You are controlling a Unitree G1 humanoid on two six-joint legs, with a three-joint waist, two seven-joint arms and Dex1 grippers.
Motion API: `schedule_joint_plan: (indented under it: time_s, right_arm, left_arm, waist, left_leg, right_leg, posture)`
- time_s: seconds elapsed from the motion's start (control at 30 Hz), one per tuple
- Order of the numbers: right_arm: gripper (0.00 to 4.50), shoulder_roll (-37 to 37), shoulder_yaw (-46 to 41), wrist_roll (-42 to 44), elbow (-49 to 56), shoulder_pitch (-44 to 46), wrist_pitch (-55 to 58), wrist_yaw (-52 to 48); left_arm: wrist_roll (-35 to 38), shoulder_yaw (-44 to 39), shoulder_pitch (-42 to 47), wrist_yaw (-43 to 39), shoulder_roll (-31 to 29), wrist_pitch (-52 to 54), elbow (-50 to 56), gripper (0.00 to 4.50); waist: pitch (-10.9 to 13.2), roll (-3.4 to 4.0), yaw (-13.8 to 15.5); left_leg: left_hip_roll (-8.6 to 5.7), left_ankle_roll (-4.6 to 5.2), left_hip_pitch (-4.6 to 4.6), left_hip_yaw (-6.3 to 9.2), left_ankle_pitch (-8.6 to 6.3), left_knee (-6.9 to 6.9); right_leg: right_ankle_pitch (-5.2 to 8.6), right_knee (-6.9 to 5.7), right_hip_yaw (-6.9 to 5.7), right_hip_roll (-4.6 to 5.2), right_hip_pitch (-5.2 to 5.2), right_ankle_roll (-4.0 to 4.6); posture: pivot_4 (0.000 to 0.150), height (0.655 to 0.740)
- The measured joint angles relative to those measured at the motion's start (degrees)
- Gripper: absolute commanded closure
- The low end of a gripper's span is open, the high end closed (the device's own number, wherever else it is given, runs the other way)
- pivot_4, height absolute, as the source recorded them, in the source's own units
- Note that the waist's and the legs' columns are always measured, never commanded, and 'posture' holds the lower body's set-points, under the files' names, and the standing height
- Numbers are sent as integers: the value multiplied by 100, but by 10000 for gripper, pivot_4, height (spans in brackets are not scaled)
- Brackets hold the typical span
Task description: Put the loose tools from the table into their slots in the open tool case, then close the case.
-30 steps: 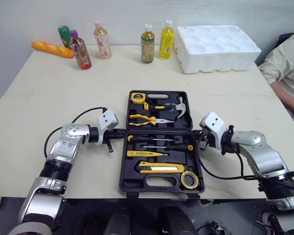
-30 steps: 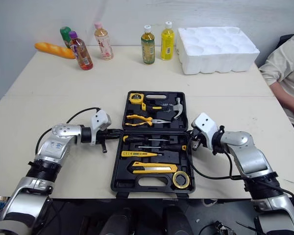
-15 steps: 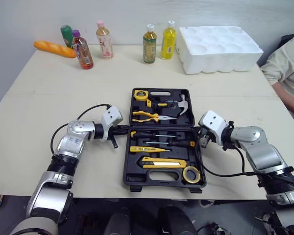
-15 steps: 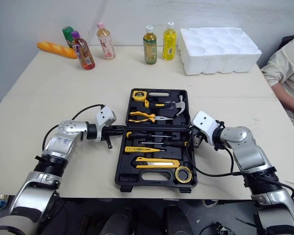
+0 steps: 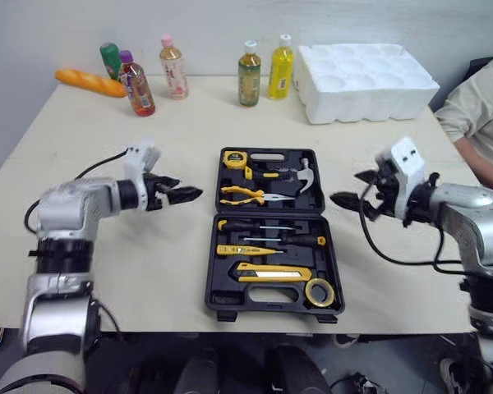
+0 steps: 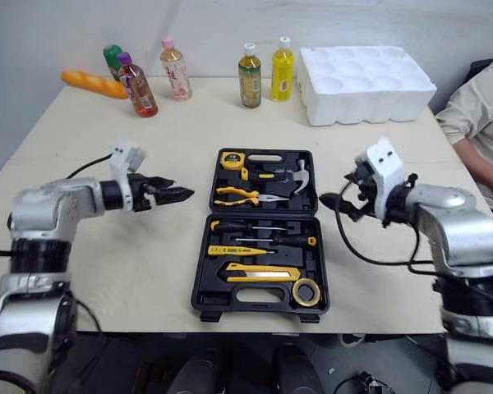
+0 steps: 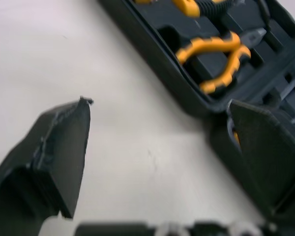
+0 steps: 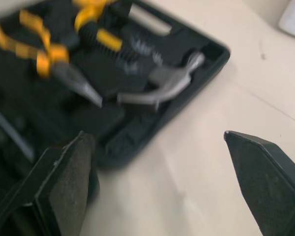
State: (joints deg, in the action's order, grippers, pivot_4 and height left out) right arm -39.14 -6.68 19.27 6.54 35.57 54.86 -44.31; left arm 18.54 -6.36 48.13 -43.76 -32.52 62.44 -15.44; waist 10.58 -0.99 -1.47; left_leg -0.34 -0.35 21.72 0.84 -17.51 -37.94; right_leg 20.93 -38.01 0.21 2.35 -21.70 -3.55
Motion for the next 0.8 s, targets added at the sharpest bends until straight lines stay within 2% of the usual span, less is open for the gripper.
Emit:
schedule_joint_plan:
  time_s: [0.07, 0.23, 0.73, 0.8]
  right_arm:
    - [0, 319, 52, 20, -233, 238, 392, 344]
    - [0, 879, 164, -28, -968, 792, 1009, 1102]
    - [0, 972, 587, -126, -1613, 1108, 861, 1363]
    - [0, 972, 614, -160, -1739, 1159, 764, 1384]
  left_arm:
    - [-6, 86, 168, 179, 136, 187, -277, 268]
    - [-91, 219, 450, 533, 455, 269, -964, 268]
    - [-277, 534, 775, 918, 734, -66, -1385, 268]
    - [-319, 575, 774, 946, 792, -117, -1384, 5792]
  waist:
    - [0, 0, -23]
    - [-1, 0, -7]
    - [-1, 0, -6]
    - [-2, -1, -2]
  left_leg:
    - [0, -11, 14, -12, 6, 2]
    - [-2, -25, 155, -41, 24, -53]
    - [-6, -23, 150, -53, 24, -74]
    - [-6, -23, 150, -54, 24, -78]
  right_leg:
    - [0, -6, 10, -1, -24, 0]
    - [-1, -101, 14, 5, -193, 0]
    - [-1, -126, 25, 7, -195, 0]
    - [-1, -127, 25, 8, -193, 0]
  posture:
    - [1500, 7400]
    - [1500, 7400]
    - [1500, 7400]
    - [1500, 7400]
